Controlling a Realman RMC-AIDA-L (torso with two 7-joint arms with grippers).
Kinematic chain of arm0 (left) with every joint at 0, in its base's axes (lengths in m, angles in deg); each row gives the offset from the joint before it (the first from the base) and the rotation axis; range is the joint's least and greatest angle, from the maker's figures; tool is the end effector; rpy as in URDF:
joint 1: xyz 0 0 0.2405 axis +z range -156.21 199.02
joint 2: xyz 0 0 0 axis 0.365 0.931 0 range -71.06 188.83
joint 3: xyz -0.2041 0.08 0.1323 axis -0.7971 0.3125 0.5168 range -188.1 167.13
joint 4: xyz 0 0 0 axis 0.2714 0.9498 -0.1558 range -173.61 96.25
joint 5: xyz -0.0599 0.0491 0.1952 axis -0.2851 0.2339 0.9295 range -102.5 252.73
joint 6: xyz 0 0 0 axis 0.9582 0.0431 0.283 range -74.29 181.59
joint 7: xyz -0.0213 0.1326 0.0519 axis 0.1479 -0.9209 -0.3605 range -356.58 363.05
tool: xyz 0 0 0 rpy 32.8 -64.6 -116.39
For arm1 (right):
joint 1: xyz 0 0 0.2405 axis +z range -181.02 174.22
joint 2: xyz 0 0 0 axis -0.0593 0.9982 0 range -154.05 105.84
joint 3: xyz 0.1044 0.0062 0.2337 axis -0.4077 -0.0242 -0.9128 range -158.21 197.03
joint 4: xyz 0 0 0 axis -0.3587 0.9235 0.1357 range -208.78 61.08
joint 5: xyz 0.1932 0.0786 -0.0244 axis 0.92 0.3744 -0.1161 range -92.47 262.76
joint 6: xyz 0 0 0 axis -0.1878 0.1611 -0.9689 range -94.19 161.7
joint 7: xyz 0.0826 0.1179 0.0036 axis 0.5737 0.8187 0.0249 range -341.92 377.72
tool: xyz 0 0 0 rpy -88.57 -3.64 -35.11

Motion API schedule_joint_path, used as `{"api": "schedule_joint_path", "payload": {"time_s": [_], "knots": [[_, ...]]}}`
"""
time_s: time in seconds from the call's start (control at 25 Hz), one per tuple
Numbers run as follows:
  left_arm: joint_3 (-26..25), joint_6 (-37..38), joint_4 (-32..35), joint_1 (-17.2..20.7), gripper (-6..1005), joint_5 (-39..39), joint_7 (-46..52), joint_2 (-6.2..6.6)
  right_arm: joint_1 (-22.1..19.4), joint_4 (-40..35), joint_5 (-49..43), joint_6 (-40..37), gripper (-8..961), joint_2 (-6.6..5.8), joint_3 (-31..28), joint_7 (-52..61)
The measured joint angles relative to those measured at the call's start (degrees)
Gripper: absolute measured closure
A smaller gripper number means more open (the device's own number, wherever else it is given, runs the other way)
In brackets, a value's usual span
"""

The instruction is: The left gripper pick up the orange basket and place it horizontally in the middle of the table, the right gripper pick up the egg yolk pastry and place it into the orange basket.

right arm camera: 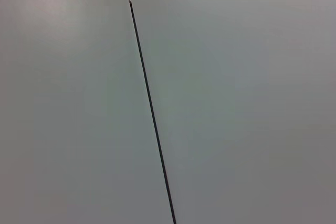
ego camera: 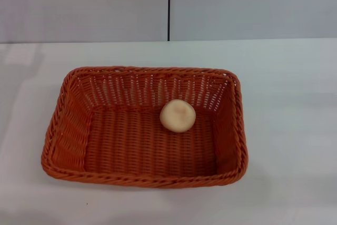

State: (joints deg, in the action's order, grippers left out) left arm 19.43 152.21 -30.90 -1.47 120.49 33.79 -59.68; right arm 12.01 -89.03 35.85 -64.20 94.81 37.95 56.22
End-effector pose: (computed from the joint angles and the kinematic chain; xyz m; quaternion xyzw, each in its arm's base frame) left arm -0.3145 0.2954 0.0857 -0.5745 -0.1097 -0.5206 0.6220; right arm 0.3569 0.2507 0.1255 -0.5203 0.1303 0.5024 0.6782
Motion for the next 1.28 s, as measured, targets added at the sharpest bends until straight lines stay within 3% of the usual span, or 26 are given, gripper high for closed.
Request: {"api": "schedule_joint_path", "payload": {"time_s": [0.72,1.28], "knots": [[-0.3,2.7,-0.2,0.8,241,-0.2,-2.1,0.3,3.6,8.0,1.1,-1.6,368,0.09,-0.5,-0.1],[-1.4,7.1,-2.5,1.6,241,-0.2,-2.4,-0.03,3.8,7.2,1.1,-2.6,368,-0.07,-0.6,-0.1]]}}
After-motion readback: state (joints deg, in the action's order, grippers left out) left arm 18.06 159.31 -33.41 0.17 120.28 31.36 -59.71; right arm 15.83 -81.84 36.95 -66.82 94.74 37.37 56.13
